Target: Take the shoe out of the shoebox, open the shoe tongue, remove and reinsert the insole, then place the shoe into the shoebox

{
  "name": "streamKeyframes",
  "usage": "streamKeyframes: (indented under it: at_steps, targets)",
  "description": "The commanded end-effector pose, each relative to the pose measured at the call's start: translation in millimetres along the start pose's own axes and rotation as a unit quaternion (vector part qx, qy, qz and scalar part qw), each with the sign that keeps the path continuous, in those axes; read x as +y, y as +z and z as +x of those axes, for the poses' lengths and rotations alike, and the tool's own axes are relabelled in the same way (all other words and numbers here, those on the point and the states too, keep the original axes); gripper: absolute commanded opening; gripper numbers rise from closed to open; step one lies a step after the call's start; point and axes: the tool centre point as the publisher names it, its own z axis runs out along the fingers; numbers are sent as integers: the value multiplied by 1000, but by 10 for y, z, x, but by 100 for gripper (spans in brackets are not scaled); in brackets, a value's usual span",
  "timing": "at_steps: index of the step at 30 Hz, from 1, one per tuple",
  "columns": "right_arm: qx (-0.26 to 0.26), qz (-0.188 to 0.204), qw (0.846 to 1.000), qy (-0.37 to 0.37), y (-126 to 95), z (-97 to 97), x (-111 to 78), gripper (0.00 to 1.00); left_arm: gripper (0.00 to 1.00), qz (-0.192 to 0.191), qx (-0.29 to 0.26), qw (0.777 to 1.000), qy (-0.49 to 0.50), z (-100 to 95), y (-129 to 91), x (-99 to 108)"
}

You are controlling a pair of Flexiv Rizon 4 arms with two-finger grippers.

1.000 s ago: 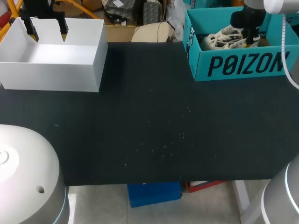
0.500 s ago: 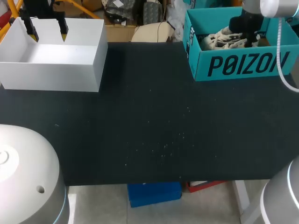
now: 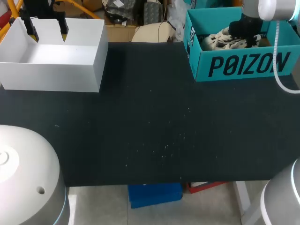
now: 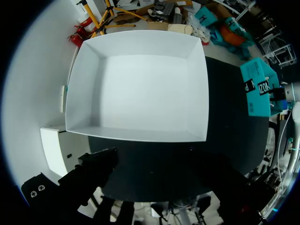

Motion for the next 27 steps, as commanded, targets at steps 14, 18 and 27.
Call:
streamKeyframes:
  at_steps: [14,18,27]
  targets:
    - [27,9,1000,-11,-258,-41,-164,0,100,-1,-1,1000,-1,4,-4,3]
    - [31,13,999,-13,-506,-54,-216,0,100,-1,-1,1000,-1,4,-4,3]
    - [18,19,1000,-2,-1184,-109,-171,0,100,-1,-1,1000,-1,4,-4,3]
